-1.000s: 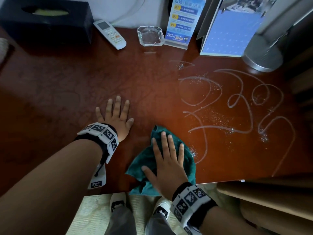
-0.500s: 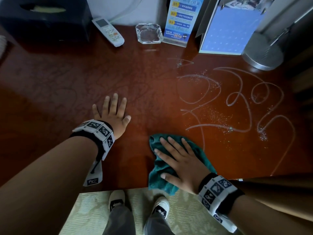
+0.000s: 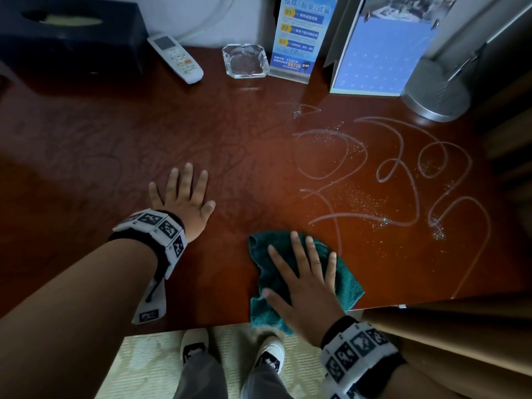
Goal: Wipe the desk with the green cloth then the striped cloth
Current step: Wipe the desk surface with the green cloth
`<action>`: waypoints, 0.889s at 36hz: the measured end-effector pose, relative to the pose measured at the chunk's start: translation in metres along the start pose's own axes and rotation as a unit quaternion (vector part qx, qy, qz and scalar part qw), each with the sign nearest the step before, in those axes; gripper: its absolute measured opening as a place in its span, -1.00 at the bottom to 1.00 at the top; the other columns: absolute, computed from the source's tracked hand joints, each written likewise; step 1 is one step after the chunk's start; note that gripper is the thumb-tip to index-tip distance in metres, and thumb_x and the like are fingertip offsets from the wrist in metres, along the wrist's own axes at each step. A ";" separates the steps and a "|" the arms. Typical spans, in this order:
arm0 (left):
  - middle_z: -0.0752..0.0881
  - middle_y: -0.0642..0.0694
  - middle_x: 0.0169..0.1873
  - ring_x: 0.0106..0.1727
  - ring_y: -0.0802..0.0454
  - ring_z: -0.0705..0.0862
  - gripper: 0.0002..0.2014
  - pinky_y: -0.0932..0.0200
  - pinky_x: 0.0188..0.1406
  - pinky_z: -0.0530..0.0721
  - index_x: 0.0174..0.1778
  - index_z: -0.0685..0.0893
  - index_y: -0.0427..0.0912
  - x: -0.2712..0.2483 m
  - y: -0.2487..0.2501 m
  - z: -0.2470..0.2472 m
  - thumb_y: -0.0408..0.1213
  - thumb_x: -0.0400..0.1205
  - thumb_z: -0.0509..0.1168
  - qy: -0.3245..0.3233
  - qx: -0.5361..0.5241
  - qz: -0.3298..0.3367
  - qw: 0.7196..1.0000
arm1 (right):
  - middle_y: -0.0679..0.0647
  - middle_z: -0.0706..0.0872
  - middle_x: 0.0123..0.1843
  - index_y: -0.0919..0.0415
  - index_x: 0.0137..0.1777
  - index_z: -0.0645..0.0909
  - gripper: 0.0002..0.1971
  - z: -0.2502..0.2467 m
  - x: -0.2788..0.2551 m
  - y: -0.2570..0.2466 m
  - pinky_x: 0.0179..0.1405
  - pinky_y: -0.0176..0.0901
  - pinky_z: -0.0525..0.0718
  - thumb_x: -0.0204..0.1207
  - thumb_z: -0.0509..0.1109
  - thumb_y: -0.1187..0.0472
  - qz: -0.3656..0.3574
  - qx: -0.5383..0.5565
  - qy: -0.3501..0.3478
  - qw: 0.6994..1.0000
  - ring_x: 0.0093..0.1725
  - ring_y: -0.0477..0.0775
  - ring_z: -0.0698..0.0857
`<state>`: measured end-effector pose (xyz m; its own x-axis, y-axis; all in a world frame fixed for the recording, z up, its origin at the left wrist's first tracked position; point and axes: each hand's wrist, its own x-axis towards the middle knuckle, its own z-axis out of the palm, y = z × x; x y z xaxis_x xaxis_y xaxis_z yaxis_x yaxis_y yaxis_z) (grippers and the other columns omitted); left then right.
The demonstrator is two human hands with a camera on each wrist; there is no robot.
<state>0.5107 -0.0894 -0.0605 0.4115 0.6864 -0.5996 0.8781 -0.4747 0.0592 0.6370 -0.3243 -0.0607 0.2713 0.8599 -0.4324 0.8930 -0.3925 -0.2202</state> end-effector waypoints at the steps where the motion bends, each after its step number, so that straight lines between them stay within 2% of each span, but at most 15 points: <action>1: -0.59 0.00 0.52 0.57 -0.07 -0.52 -0.42 -0.32 0.52 -0.37 0.55 -0.51 0.10 0.000 0.000 0.000 0.12 0.72 -0.35 0.001 0.001 -0.002 1.000 | -0.07 -0.51 0.65 -0.44 0.55 -0.41 -0.32 0.004 0.001 0.001 0.43 0.34 -0.57 0.44 -0.37 -0.50 0.000 -0.002 0.008 1.000 0.58 0.03 -0.55; 4: -0.59 0.01 0.52 0.58 -0.07 -0.51 -0.42 -0.31 0.52 -0.37 0.55 -0.51 0.10 0.000 0.001 0.000 0.12 0.72 -0.35 0.005 -0.002 -0.004 1.000 | -0.04 -0.31 0.71 -0.41 0.61 -0.26 -0.32 0.006 0.003 0.006 0.46 0.40 -0.43 0.49 -0.28 -0.50 -0.005 -0.013 0.017 1.000 0.65 0.06 -0.38; 8: -0.53 0.01 0.56 0.60 -0.06 -0.46 -0.42 -0.31 0.55 -0.33 0.58 -0.47 0.10 -0.002 0.002 -0.001 0.13 0.72 -0.34 0.015 0.001 -0.012 1.000 | -0.14 -0.43 0.67 -0.49 0.56 -0.30 -0.33 -0.006 0.012 0.027 0.45 0.38 -0.49 0.43 -0.32 -0.55 -0.065 -0.021 0.007 0.998 0.59 -0.05 -0.52; 10: -0.43 0.01 0.60 0.63 -0.08 -0.38 -0.41 -0.32 0.57 -0.25 0.61 -0.39 0.09 -0.001 0.002 -0.007 0.14 0.71 -0.31 0.013 0.022 -0.020 0.999 | -0.15 -0.48 0.65 -0.52 0.54 -0.32 -0.34 -0.016 0.019 0.039 0.44 0.36 -0.53 0.44 -0.28 -0.54 -0.091 -0.039 -0.014 0.995 0.56 -0.07 -0.58; 12: -0.21 -0.01 0.65 0.65 -0.10 -0.19 -0.44 -0.34 0.57 -0.18 0.64 -0.18 0.10 -0.001 0.005 -0.018 0.12 0.72 -0.26 0.024 0.040 -0.025 0.999 | -0.20 -0.60 0.58 -0.55 0.48 -0.40 -0.37 -0.026 0.026 0.049 0.43 0.33 -0.60 0.48 -0.20 -0.49 -0.109 -0.060 -0.054 0.991 0.51 -0.08 -0.65; 14: 0.12 -0.05 0.55 0.58 -0.13 0.05 -0.55 -0.36 0.55 -0.10 0.53 0.17 0.07 0.000 0.012 -0.031 0.06 0.72 -0.19 0.063 0.047 -0.025 0.997 | -0.25 -0.66 0.53 -0.56 0.45 -0.42 -0.37 -0.033 0.032 0.054 0.42 0.33 -0.61 0.50 -0.13 -0.47 -0.125 -0.070 -0.072 0.987 0.49 -0.08 -0.68; 16: 0.23 -0.09 0.43 0.52 -0.15 0.14 -0.59 -0.36 0.55 -0.05 0.43 0.30 -0.01 0.003 0.020 -0.042 0.03 0.72 -0.14 0.094 0.058 -0.030 0.993 | -0.26 -0.66 0.52 -0.56 0.45 -0.41 -0.37 -0.037 0.038 0.057 0.41 0.33 -0.62 0.50 -0.12 -0.47 -0.130 -0.070 -0.075 0.986 0.49 -0.09 -0.68; 18: 0.15 -0.10 0.50 0.56 -0.14 0.07 -0.57 -0.36 0.55 -0.06 0.48 0.26 -0.05 0.008 0.031 -0.048 0.02 0.73 -0.12 0.102 0.057 -0.038 0.992 | -0.24 -0.64 0.54 -0.55 0.46 -0.40 -0.37 -0.037 0.041 0.058 0.40 0.33 -0.64 0.52 -0.10 -0.46 -0.128 -0.064 -0.073 0.987 0.48 -0.10 -0.69; 20: 0.00 -0.11 0.60 0.63 -0.12 -0.09 -0.53 -0.37 0.56 -0.13 0.55 0.18 -0.05 0.013 0.043 -0.050 0.02 0.74 -0.13 0.102 0.038 -0.034 0.993 | -0.21 -0.62 0.56 -0.53 0.48 -0.39 -0.36 -0.037 0.043 0.058 0.38 0.32 -0.66 0.54 -0.09 -0.45 -0.131 -0.064 -0.072 0.987 0.48 -0.09 -0.69; 24: -0.29 -0.04 0.65 0.64 -0.07 -0.33 -0.45 -0.38 0.56 -0.19 0.66 -0.12 -0.01 0.024 0.069 -0.049 0.04 0.75 -0.20 0.099 0.034 -0.003 0.995 | -0.19 -0.60 0.57 -0.49 0.51 -0.37 -0.35 -0.039 0.046 0.061 0.34 0.31 -0.71 0.55 -0.08 -0.43 -0.148 -0.059 -0.071 0.985 0.49 -0.09 -0.67; 27: -0.40 -0.02 0.62 0.62 -0.06 -0.41 -0.42 -0.36 0.56 -0.24 0.65 -0.28 0.01 0.031 0.083 -0.051 0.05 0.75 -0.23 0.082 0.031 0.014 0.996 | -0.18 -0.60 0.58 -0.47 0.53 -0.36 -0.30 -0.039 0.051 0.064 0.34 0.31 -0.70 0.54 -0.03 -0.44 -0.160 -0.061 -0.061 0.983 0.51 -0.08 -0.65; 32: -0.49 -0.03 0.58 0.60 -0.07 -0.47 -0.41 -0.34 0.56 -0.27 0.62 -0.38 0.06 0.046 0.090 -0.054 0.08 0.74 -0.27 0.045 0.031 0.032 0.998 | -0.26 -0.66 0.53 -0.44 0.58 -0.31 -0.27 -0.041 0.059 0.066 0.34 0.33 -0.69 0.53 0.01 -0.45 -0.165 -0.062 -0.062 0.982 0.51 -0.08 -0.66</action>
<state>0.6221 -0.0708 -0.0400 0.4891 0.6989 -0.5218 0.8339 -0.5501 0.0448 0.7267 -0.2859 -0.0651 -0.0786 0.8844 -0.4601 0.9641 -0.0501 -0.2608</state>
